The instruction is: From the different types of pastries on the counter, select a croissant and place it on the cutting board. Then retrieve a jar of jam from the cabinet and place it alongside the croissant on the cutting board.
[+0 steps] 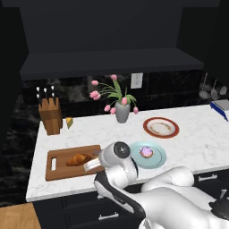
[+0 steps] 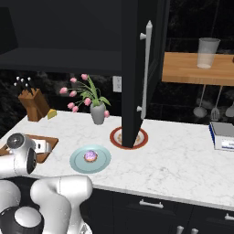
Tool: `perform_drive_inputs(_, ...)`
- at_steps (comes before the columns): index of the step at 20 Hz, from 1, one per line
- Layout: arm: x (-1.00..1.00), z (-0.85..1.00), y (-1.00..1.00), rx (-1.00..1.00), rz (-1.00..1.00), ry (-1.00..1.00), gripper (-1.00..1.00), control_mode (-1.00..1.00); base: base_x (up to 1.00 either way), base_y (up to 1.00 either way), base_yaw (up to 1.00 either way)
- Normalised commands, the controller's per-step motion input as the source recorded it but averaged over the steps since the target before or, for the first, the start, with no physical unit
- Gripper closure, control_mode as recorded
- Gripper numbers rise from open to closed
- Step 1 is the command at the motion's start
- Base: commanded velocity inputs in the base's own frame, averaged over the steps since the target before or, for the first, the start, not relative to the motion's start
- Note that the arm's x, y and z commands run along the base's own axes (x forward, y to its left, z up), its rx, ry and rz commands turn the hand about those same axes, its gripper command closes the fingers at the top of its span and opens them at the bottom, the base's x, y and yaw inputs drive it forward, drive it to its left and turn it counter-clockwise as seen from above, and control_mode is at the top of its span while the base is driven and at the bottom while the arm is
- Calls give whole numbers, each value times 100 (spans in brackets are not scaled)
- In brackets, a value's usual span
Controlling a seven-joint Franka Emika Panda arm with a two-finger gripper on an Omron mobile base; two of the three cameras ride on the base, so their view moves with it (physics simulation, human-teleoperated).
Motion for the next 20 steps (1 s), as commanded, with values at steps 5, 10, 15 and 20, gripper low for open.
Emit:
perform_drive_inputs(5,0,-50,43,0,0,0,100,-100,0,0,0)
perform_drive_inputs(10,13,-34,31,0,0,0,100,-100,0,0,0)
perform_drive_inputs(15,36,-17,1,2,0,0,100,-100,0,0,0)
perform_drive_inputs(20,20,-49,1,0,0,0,100,-100,0,0,0)
